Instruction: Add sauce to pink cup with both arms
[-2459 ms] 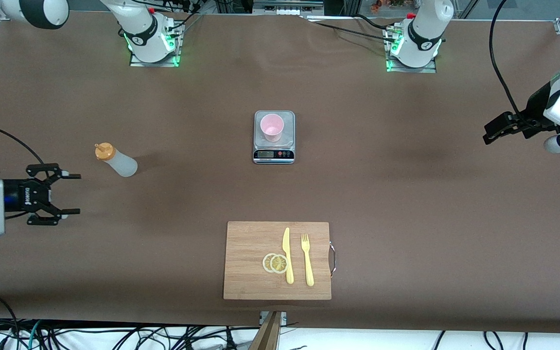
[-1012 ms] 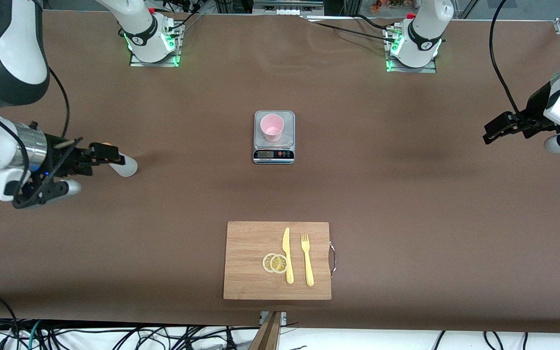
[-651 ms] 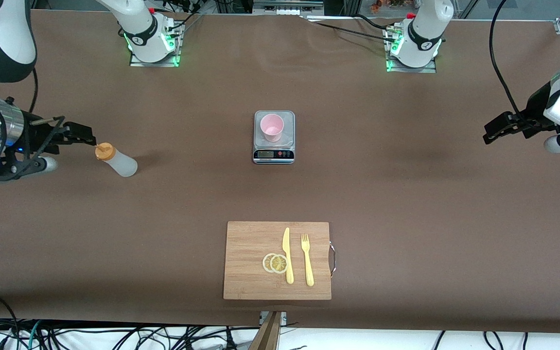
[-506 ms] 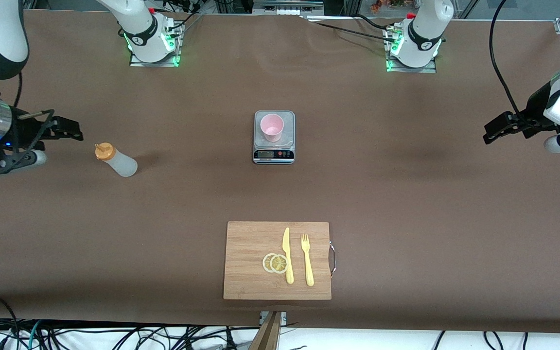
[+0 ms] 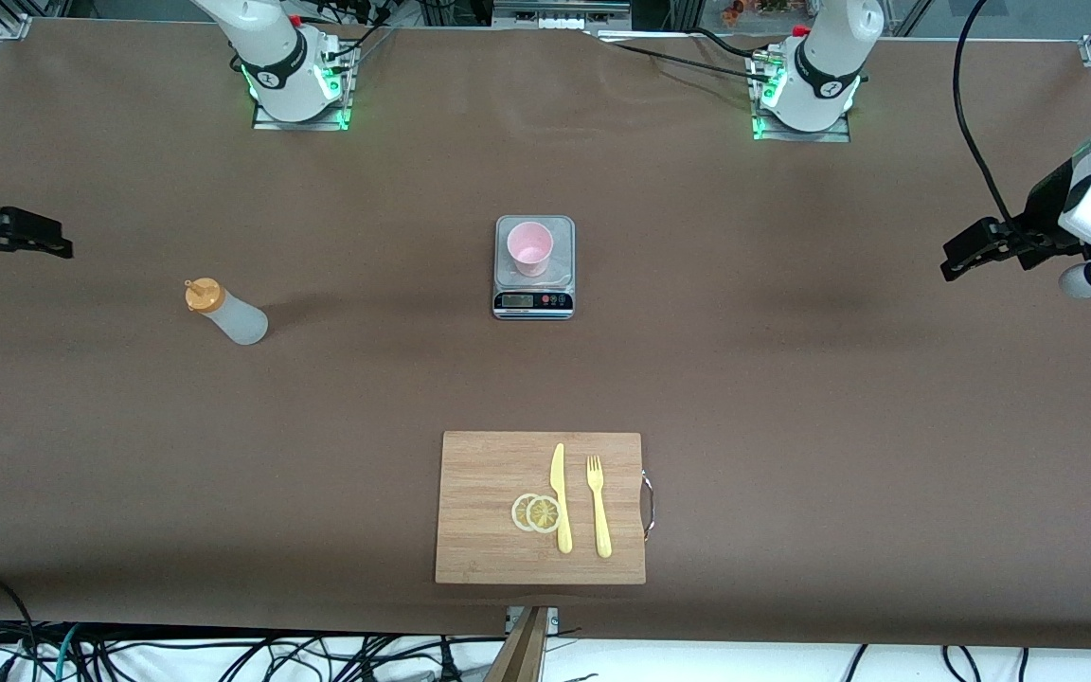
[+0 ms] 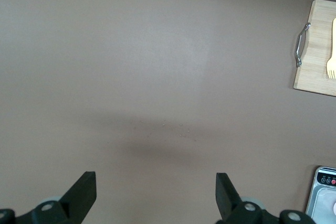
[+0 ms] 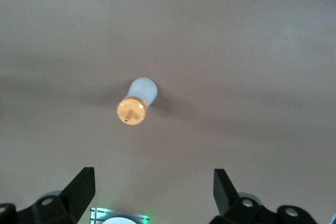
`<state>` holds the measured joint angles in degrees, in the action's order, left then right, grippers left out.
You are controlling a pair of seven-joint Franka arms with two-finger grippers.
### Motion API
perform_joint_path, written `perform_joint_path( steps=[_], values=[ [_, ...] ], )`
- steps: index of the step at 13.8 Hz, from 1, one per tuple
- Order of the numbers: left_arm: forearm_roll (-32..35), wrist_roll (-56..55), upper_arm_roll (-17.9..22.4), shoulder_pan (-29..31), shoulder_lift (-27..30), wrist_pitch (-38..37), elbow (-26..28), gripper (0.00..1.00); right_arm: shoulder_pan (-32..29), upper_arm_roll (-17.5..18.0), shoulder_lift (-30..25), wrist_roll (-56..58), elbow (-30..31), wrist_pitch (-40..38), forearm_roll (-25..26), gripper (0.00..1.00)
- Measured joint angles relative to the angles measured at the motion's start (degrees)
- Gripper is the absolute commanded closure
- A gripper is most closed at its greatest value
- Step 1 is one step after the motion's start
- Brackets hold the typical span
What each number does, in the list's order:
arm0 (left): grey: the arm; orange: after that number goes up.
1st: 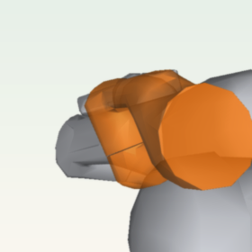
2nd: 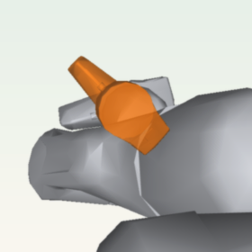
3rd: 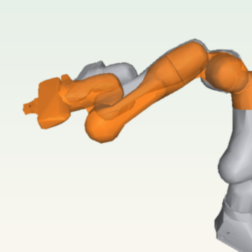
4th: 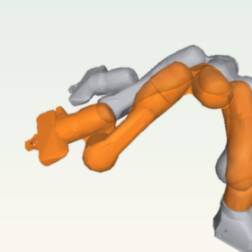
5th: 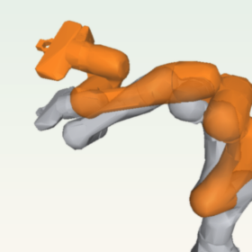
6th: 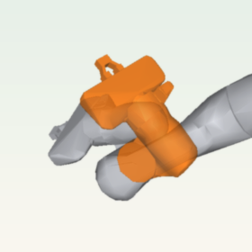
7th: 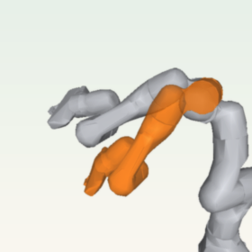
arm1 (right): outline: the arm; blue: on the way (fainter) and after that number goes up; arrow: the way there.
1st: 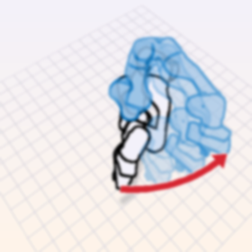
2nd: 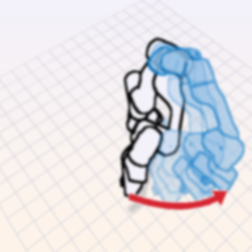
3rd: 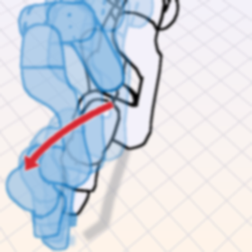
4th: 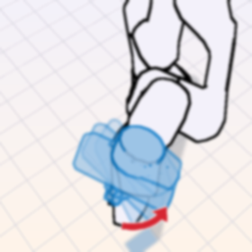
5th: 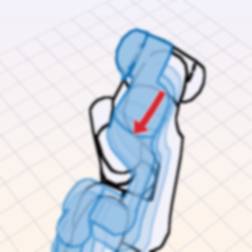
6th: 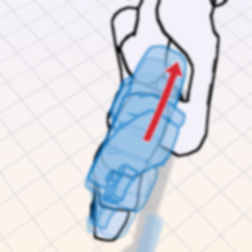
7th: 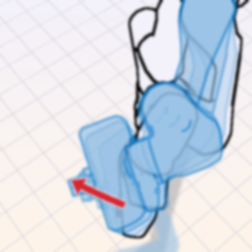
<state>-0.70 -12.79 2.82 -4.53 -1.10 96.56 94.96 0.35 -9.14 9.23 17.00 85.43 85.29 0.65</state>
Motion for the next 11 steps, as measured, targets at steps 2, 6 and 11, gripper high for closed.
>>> perform_joint_path(
  steps=[2, 6, 11],
  values=[
    [0.0, 0.0, 0.0, 0.0, 0.0, 0.0, 0.0, 0.0, -0.6, 0.0, -1.3, 0.0, 1.0, 0.2, 0.2, 0.0],
    [0.0, 0.0, 0.0, 0.0, 0.0, 0.0, 0.0, 0.0, -0.7, 0.0, -3.5, -6.0, 4.2, 0.3, 0.3, 0.0],
    [0.0, 0.0, 0.0, 0.0, 0.0, 0.0, 0.0, 0.0, -0.9, 0.0, -3.9, -7.7, 6.1, 0.9, 0.4, 0.0]
  ],
)
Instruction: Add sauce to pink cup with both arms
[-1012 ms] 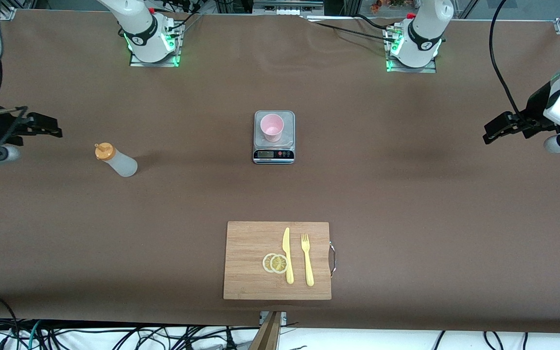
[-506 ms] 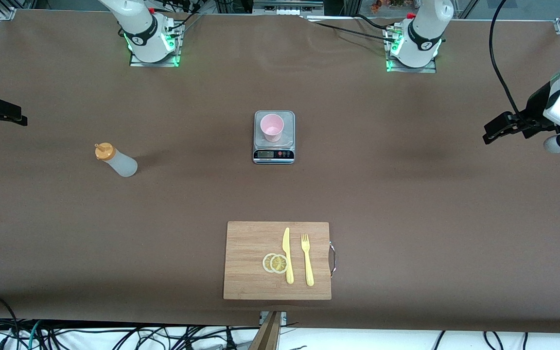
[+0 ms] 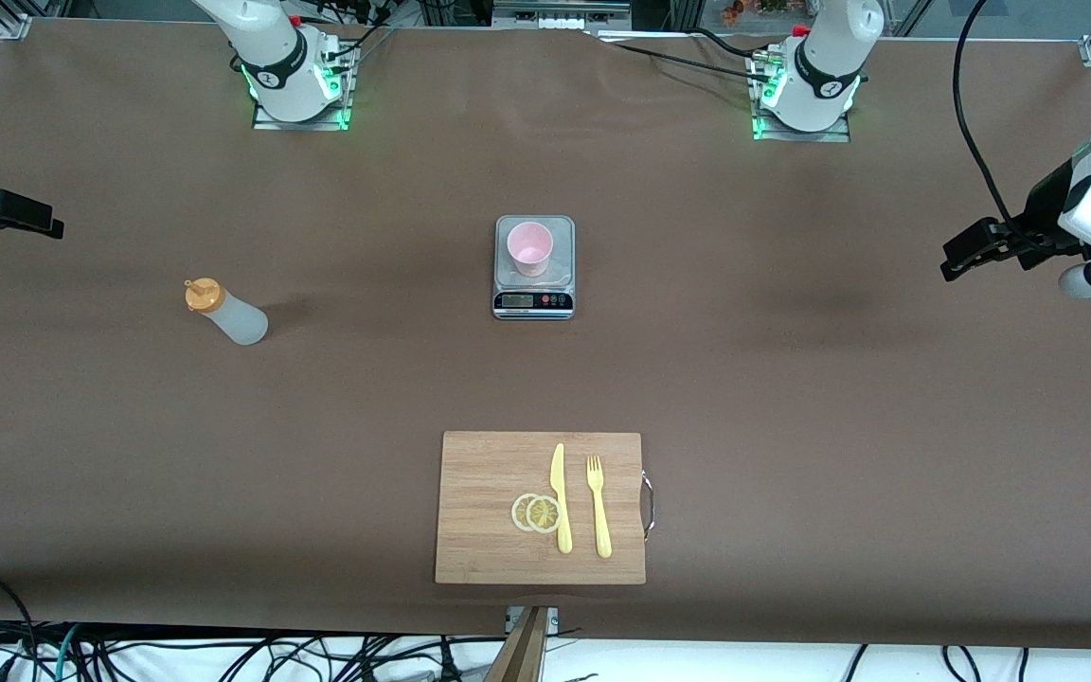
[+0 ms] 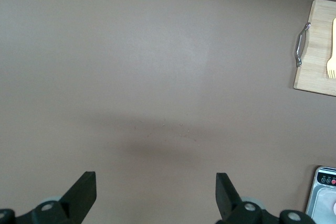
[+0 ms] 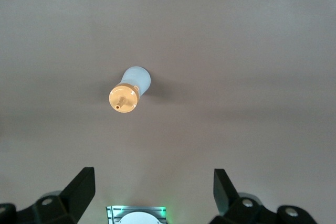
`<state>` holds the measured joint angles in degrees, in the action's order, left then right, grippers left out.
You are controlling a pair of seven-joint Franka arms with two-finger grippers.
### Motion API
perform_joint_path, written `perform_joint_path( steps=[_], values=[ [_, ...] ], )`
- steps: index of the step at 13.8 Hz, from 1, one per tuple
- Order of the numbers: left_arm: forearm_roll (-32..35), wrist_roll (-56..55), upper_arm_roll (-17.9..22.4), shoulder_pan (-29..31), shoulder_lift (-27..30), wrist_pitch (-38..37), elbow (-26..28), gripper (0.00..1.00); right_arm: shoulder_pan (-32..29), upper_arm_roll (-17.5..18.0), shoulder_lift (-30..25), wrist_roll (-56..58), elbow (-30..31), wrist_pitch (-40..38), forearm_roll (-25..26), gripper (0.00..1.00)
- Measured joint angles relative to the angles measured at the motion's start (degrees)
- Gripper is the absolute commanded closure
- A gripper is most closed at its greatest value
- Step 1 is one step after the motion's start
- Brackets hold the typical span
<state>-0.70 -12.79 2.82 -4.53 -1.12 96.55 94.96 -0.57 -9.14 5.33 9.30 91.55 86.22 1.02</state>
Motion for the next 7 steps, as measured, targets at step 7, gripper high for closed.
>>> perform_joint_path(
  steps=[7],
  values=[
    [0.0, 0.0, 0.0, 0.0, 0.0, 0.0, 0.0, 0.0, -0.2, 0.0, 1.2, 0.0, -1.5, 0.8, 0.0, 0.0]
  ],
)
